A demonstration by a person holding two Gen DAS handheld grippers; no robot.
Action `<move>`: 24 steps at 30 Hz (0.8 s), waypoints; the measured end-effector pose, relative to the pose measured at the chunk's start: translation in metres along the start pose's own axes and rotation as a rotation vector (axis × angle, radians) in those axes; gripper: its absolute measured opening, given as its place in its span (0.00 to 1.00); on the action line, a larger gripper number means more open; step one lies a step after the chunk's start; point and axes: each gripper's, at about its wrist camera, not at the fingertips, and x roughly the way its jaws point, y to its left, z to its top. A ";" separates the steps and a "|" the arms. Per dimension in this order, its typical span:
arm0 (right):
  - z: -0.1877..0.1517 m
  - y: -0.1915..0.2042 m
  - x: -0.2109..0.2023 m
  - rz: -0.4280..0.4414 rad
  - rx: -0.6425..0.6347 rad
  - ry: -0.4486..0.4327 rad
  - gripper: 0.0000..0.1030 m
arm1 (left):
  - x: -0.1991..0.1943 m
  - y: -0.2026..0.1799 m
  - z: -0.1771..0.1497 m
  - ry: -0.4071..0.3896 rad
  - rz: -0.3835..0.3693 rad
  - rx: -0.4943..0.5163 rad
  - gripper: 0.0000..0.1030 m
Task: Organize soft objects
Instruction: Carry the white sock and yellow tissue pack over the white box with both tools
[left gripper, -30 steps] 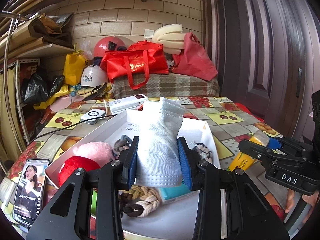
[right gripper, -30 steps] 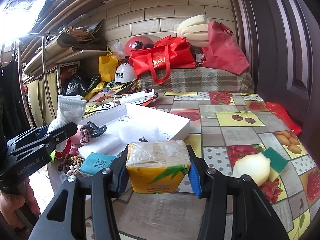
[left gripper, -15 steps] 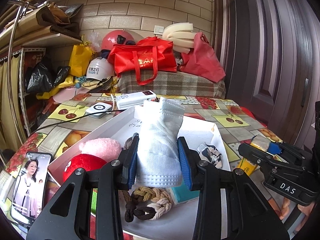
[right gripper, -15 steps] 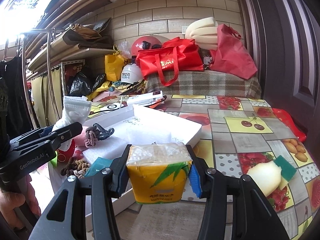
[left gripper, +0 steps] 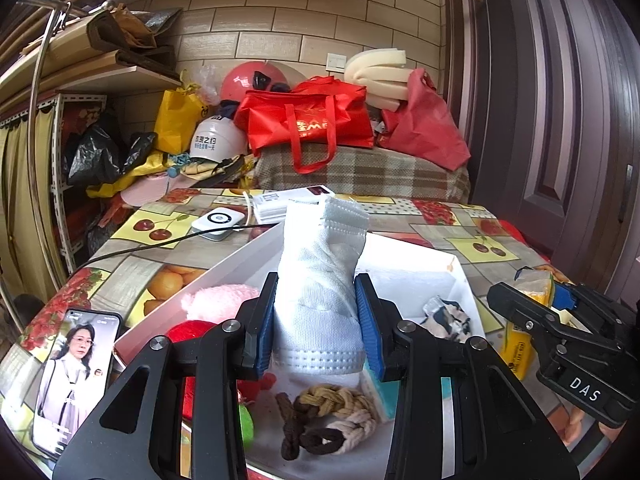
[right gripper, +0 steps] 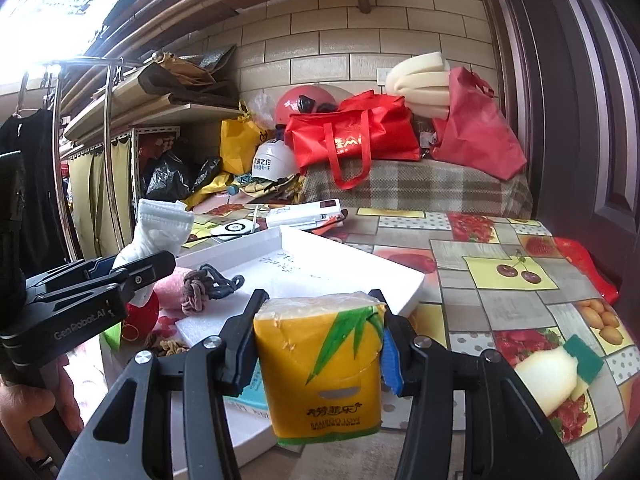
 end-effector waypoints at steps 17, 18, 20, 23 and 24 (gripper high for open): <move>0.008 0.019 0.020 0.029 -0.035 -0.036 0.48 | 0.010 0.001 0.006 -0.032 0.066 0.047 0.36; 0.009 0.019 0.022 0.030 -0.033 -0.034 0.48 | 0.012 0.002 0.006 -0.031 0.067 0.047 0.36; 0.010 0.020 0.025 0.031 -0.029 -0.027 0.48 | 0.016 0.004 0.008 -0.026 0.070 0.039 0.36; 0.011 0.020 0.031 0.033 -0.025 -0.015 0.48 | 0.022 0.011 0.010 -0.015 0.073 0.013 0.36; 0.012 0.020 0.033 0.034 -0.023 -0.011 0.48 | 0.025 0.013 0.011 -0.008 0.073 0.004 0.36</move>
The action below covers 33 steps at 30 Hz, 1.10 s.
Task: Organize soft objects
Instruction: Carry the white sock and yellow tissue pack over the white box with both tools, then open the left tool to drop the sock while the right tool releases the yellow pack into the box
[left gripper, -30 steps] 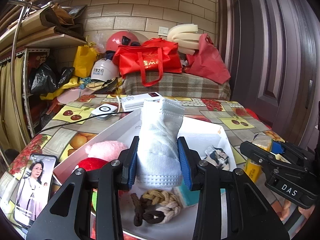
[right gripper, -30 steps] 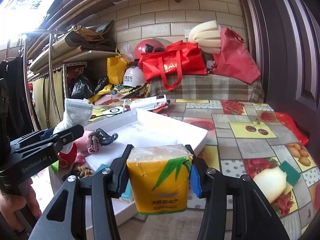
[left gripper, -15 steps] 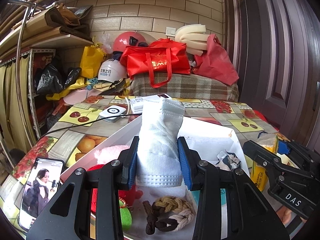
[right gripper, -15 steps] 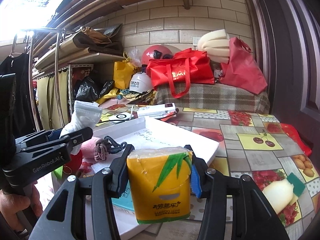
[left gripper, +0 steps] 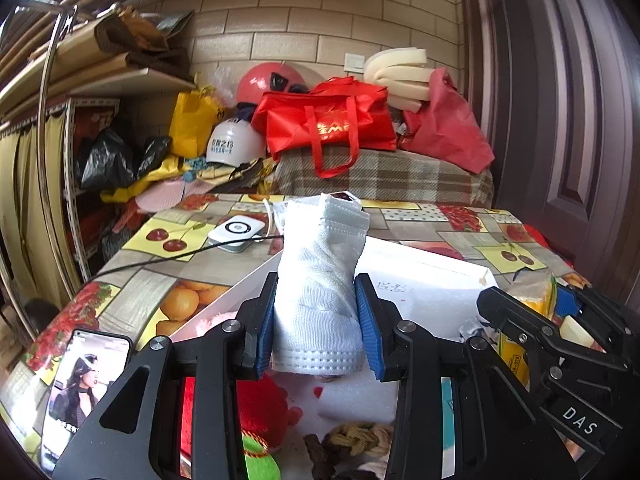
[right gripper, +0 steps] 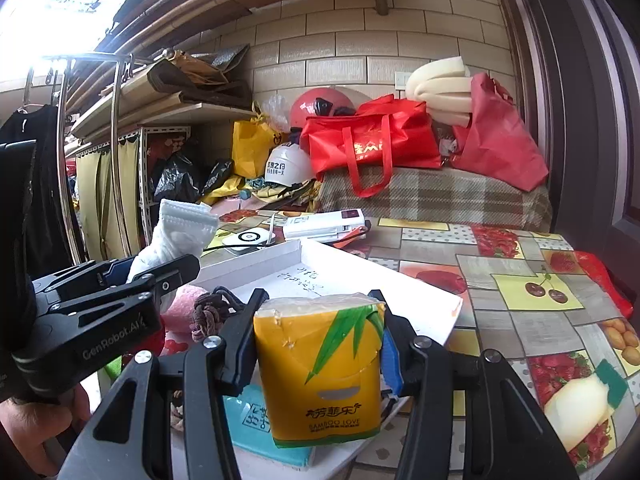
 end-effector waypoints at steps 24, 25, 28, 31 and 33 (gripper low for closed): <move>0.007 -0.009 0.029 -0.014 0.049 0.062 0.71 | 0.027 0.008 0.005 0.084 0.022 -0.034 0.81; 0.007 -0.011 0.029 -0.017 0.063 0.063 0.79 | 0.028 0.012 0.005 0.089 0.026 -0.057 0.87; 0.007 -0.012 0.028 -0.014 0.071 0.062 0.80 | 0.032 0.028 0.004 0.115 0.030 -0.139 1.00; 0.008 -0.004 0.025 -0.013 0.032 0.049 0.80 | 0.030 0.033 0.004 0.106 0.029 -0.165 1.00; 0.008 -0.003 0.024 -0.012 0.023 0.041 0.80 | 0.027 0.031 0.004 0.094 0.035 -0.157 1.00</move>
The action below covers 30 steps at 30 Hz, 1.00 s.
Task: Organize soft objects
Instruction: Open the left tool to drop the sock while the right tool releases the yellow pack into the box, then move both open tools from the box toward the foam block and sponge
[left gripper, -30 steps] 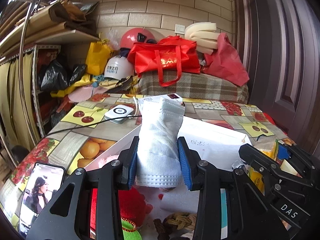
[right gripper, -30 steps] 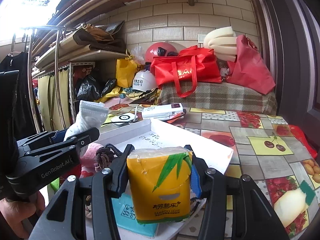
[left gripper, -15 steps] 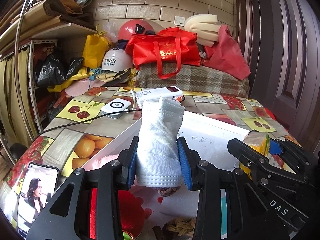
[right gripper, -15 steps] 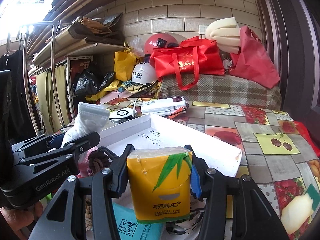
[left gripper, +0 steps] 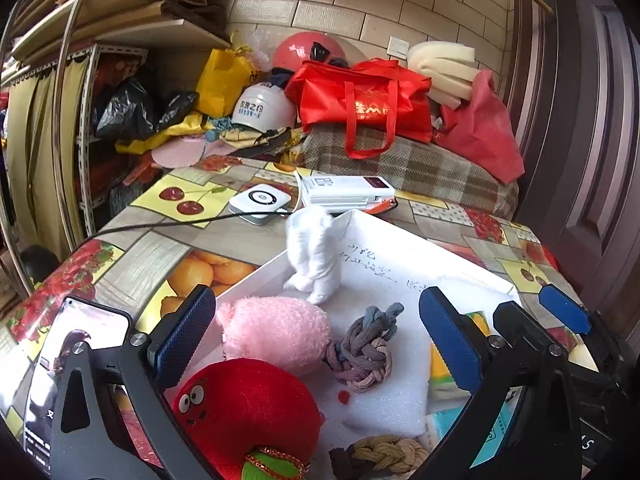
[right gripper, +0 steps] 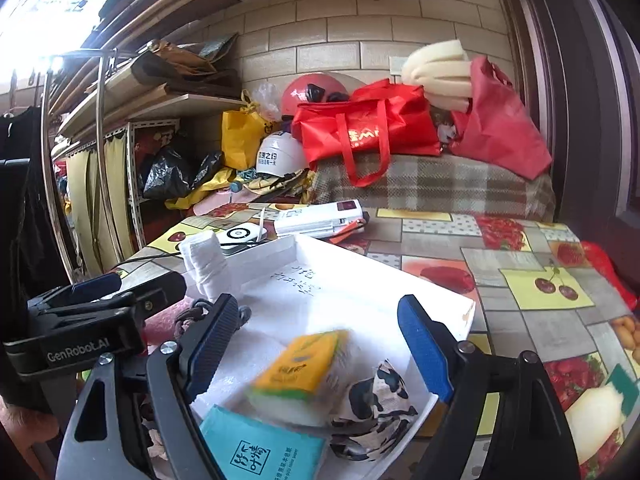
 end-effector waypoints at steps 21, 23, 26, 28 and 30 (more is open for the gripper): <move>0.000 -0.004 -0.007 -0.001 0.023 -0.048 0.85 | -0.021 -0.006 -0.001 -0.101 0.047 0.031 1.00; 0.000 -0.004 -0.010 0.000 0.027 -0.066 0.85 | -0.025 -0.009 -0.003 -0.124 0.055 0.043 1.00; 0.000 -0.006 -0.014 -0.002 0.034 -0.090 0.86 | -0.030 -0.012 -0.004 -0.151 0.066 0.058 1.00; -0.001 -0.006 -0.015 -0.010 0.034 -0.092 0.86 | -0.031 -0.013 -0.005 -0.157 0.073 0.064 1.00; -0.001 -0.006 -0.016 -0.020 0.035 -0.095 0.87 | -0.033 -0.013 -0.005 -0.160 0.076 0.068 1.00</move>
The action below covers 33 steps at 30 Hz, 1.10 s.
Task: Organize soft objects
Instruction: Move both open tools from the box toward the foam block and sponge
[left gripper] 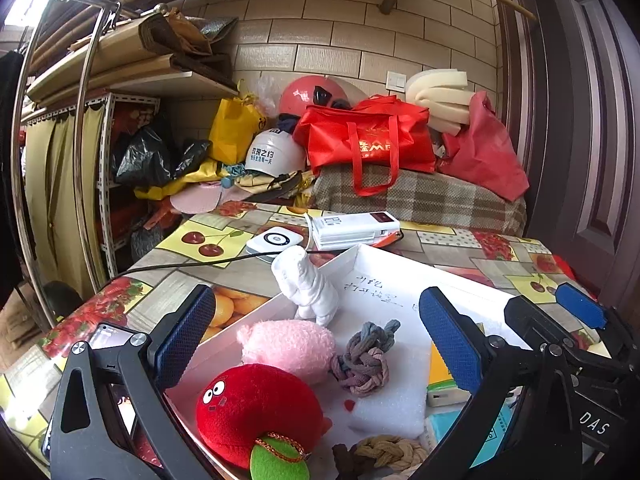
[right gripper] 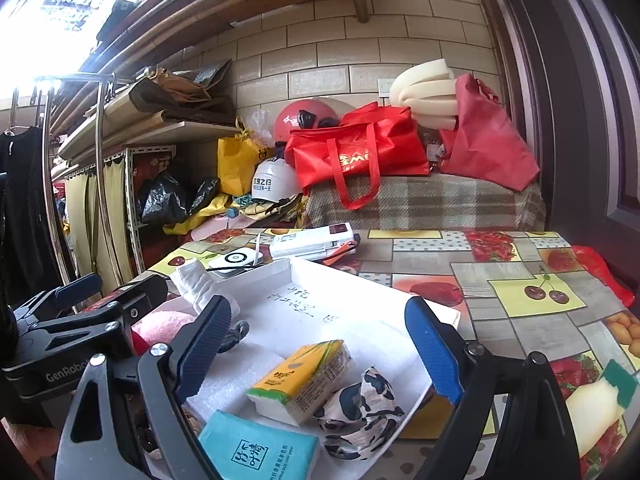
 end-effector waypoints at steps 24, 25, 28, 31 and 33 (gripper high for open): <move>-0.014 -0.023 -0.035 -0.010 0.042 0.007 1.00 | -0.033 -0.027 -0.013 -0.026 -0.039 0.079 1.00; -0.015 -0.025 -0.037 -0.011 0.051 0.010 1.00 | -0.035 -0.029 -0.014 -0.028 -0.044 0.088 1.00; -0.018 -0.038 -0.044 -0.008 0.093 0.026 1.00 | -0.038 -0.035 -0.015 -0.032 -0.054 0.106 1.00; -0.021 -0.052 -0.049 -0.003 0.151 0.049 1.00 | -0.040 -0.036 -0.016 -0.034 -0.059 0.109 1.00; -0.024 -0.068 -0.057 -0.006 0.210 0.056 1.00 | -0.041 -0.036 -0.016 -0.036 -0.062 0.102 1.00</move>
